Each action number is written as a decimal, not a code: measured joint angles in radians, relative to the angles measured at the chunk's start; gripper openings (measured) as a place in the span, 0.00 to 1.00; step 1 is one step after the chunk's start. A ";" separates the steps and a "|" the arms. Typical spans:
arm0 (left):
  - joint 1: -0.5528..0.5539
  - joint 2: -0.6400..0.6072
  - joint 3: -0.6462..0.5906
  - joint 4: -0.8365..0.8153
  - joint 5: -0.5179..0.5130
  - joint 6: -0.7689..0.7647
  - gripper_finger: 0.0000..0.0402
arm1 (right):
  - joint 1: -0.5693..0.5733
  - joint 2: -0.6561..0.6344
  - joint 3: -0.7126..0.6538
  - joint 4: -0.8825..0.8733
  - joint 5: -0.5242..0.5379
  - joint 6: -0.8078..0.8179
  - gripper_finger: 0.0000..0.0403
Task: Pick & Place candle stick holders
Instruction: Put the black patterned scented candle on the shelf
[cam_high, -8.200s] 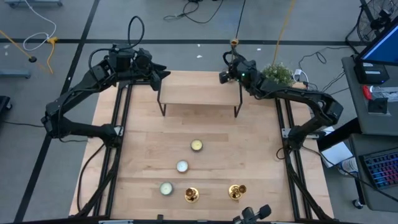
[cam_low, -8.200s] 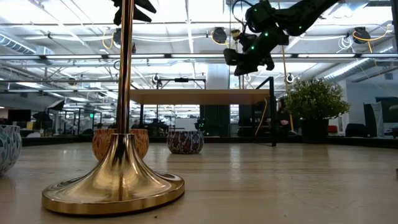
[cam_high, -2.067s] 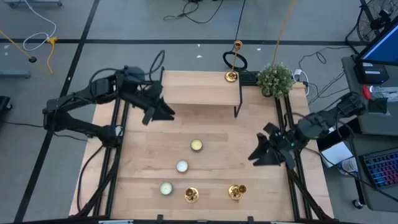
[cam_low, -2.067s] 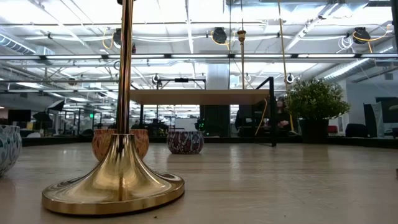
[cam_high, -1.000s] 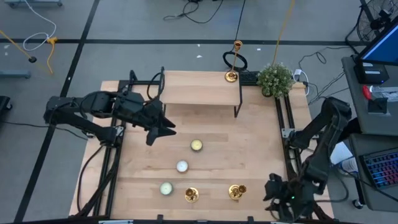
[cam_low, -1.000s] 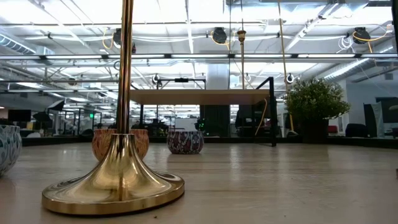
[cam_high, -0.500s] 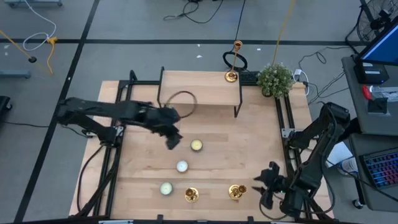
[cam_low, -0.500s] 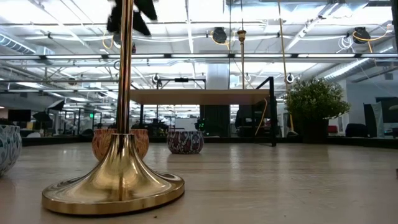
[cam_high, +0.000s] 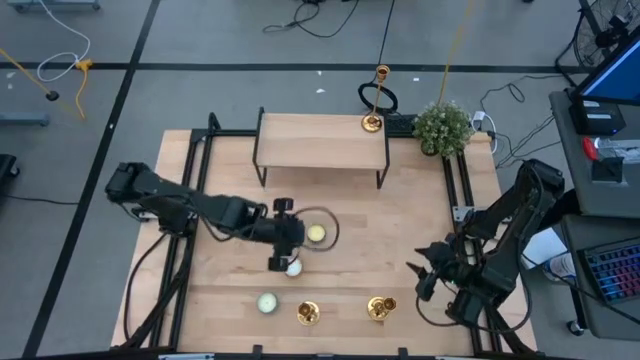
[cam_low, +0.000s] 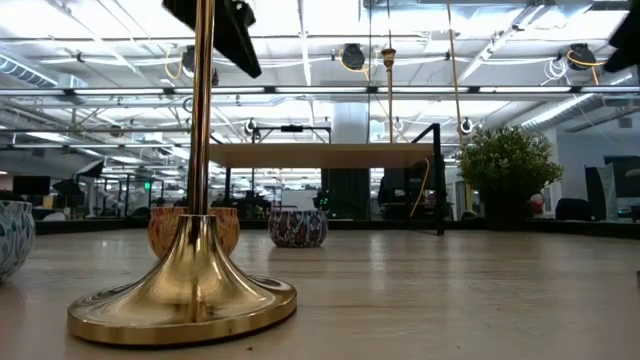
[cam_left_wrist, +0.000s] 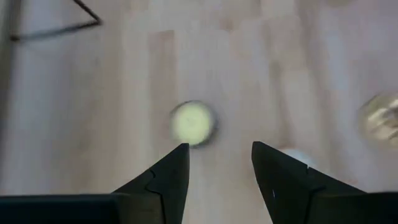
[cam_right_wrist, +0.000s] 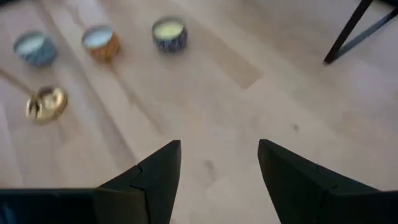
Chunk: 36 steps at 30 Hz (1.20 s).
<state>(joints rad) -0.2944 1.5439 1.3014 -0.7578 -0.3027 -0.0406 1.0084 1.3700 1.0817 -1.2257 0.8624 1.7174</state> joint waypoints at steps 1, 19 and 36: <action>-0.012 0.006 0.000 0.001 -0.033 0.030 0.45 | -0.004 -0.003 0.000 -0.007 0.017 0.009 0.54; 0.114 0.131 -0.030 0.005 0.068 -0.343 0.51 | -0.125 -0.007 0.000 -0.005 0.084 0.018 0.54; 0.261 -0.107 -0.023 -0.022 0.331 -0.277 0.30 | -0.132 -0.007 0.000 0.075 0.215 0.017 0.54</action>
<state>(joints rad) -0.0333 1.4365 1.2789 -0.7798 0.0282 -0.3177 0.8760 1.3628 1.0817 -1.1507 1.0771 1.7348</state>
